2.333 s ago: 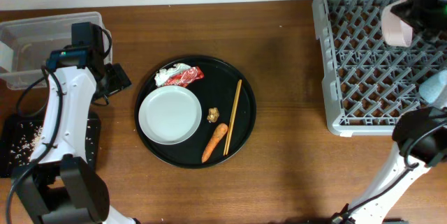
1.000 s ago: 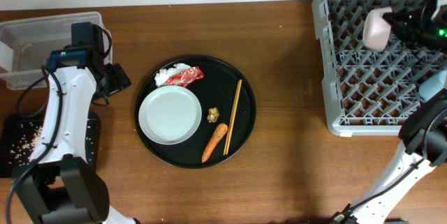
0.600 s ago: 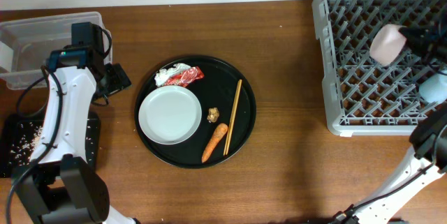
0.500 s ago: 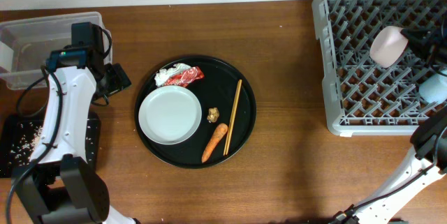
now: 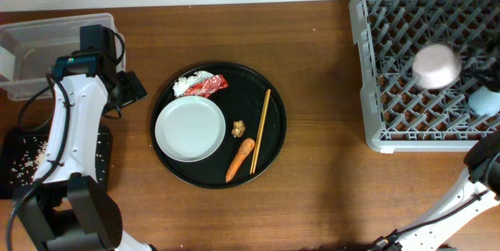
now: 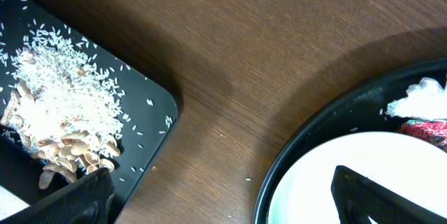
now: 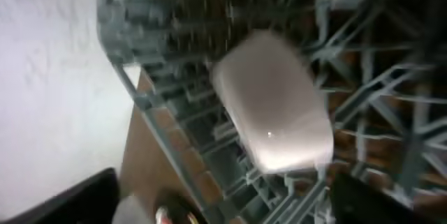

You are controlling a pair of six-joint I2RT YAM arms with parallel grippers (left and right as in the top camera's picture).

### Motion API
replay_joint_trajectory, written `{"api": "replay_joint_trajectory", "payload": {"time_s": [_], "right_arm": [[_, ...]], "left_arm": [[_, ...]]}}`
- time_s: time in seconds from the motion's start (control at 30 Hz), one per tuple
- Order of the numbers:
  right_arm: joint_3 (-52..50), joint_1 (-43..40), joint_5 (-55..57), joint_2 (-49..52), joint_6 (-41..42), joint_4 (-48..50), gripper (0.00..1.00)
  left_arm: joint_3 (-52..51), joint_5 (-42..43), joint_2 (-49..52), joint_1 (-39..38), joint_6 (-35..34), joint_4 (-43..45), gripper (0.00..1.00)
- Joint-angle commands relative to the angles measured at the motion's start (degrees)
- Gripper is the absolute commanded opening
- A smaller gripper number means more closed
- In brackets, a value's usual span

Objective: Sort waste into correct bins and load items into the dishwasher rack
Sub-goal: 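Release the pink bowl and raise the right gripper above the rack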

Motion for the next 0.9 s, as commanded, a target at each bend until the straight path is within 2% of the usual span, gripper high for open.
{"api": "replay_joint_trajectory", "payload": {"time_s": [0.0,0.2,0.37,0.53,0.7,0.87], "right_arm": [[11.1,-0.1,8.8,-4.4,2.8,-5.5,0.99],[26.0,2.8,8.8,-4.6,3.9,-14.9,0.98],[36.9,10.5,10.6,-5.6,3.9,-19.5,0.98],[38.4,25.6,18.3,-9.4,4.2,-19.5,0.98],[37.1,48.0,40.3,-10.0,4.6,-19.5,0.98],[33.9,60.1,42.9,-10.0,4.6,-19.5,0.98]], "left_arm": [[0.6,-0.4,0.2,0.2,-0.7,0.0,0.99],[0.6,-0.4,0.2,0.2,-0.7,0.0,0.99],[0.6,-0.4,0.2,0.2,-0.7,0.0,0.99],[0.6,-0.4,0.2,0.2,-0.7,0.0,0.99],[0.6,-0.4,0.2,0.2,-0.7,0.0,0.99],[0.6,-0.4,0.2,0.2,-0.7,0.0,0.99]]}}
